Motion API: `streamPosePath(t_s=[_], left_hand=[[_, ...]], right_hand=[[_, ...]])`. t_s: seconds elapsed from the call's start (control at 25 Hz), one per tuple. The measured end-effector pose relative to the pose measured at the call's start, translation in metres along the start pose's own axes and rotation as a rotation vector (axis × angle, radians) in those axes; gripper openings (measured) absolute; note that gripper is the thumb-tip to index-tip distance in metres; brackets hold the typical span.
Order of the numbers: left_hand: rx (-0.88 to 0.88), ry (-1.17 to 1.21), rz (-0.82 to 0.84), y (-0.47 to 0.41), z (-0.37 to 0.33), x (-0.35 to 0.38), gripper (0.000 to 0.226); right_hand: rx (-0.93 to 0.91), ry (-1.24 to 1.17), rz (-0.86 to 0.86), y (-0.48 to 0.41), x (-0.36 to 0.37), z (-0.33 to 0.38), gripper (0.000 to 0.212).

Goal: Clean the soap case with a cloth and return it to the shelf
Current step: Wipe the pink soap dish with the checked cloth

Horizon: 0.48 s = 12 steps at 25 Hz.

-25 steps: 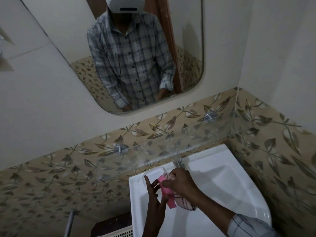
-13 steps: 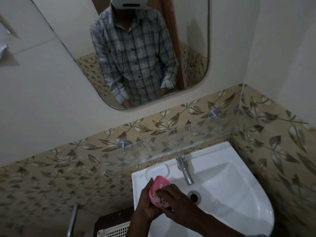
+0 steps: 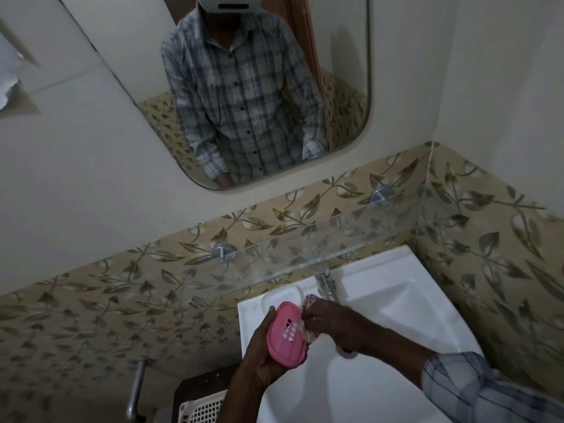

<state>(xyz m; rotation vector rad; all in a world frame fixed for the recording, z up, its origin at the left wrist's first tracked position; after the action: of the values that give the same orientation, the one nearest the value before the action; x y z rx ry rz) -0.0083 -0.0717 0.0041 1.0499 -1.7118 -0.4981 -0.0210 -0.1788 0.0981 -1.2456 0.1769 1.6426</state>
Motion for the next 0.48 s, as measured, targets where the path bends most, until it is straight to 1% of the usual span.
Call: streamPosePath(t_s=[0.08, 0.12, 0.2, 0.24, 0.28, 0.32, 0.36, 0.4, 0.44, 0.48], left_hand=[[0.042, 0.015, -0.059, 0.0, -0.004, 0.001, 0.067], [0.067, 0.028, -0.068, -0.001, -0.006, 0.002, 0.069], [0.082, 0.038, -0.092, -0.003, -0.008, 0.002, 0.073], [0.081, 0.035, -0.108, -0.002, -0.008, -0.001, 0.073], [0.086, 0.038, -0.115, -0.001, -0.009, -0.005, 0.072], [0.097, 0.043, -0.111, 0.0, -0.01, -0.007, 0.07], [0.105, 0.043, -0.105, 0.001, -0.011, -0.009, 0.069], [0.102, 0.03, -0.111, 0.001, -0.01, -0.01, 0.07], [0.097, 0.009, -0.124, -0.001, -0.007, -0.01, 0.072], [0.095, -0.007, -0.113, -0.002, -0.006, -0.006, 0.073]], right_hand=[[0.075, -0.036, -0.12, -0.005, -0.011, -0.007, 0.027], [0.076, -0.066, -0.135, -0.005, -0.004, 0.0, 0.03], [0.044, -0.13, -0.094, 0.003, 0.024, 0.028, 0.037], [0.072, -0.176, -0.095, 0.007, 0.028, 0.034, 0.038], [0.181, -0.256, -0.133, 0.008, 0.022, 0.026, 0.038], [0.348, -0.353, -0.213, 0.009, 0.01, 0.007, 0.037], [0.5, -0.433, -0.328, 0.012, -0.004, -0.015, 0.034], [0.636, -0.45, -0.436, 0.015, -0.015, -0.034, 0.031], [0.72, -0.445, -0.492, 0.014, -0.019, -0.046, 0.026], [0.74, -0.469, -0.495, 0.006, -0.017, -0.046, 0.021]])
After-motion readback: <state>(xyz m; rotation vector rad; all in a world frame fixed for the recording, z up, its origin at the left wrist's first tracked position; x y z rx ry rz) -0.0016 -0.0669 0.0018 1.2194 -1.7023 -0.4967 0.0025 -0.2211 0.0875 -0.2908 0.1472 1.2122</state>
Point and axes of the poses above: each hand's wrist, its own y-axis away from the middle knuckle, its own x-axis out of the palm, z = x × y, the point moved 10 cm from there along -y, towards the middle knuckle, and after that the axes turned 3 degrees about -y, right-handed, at the moved point
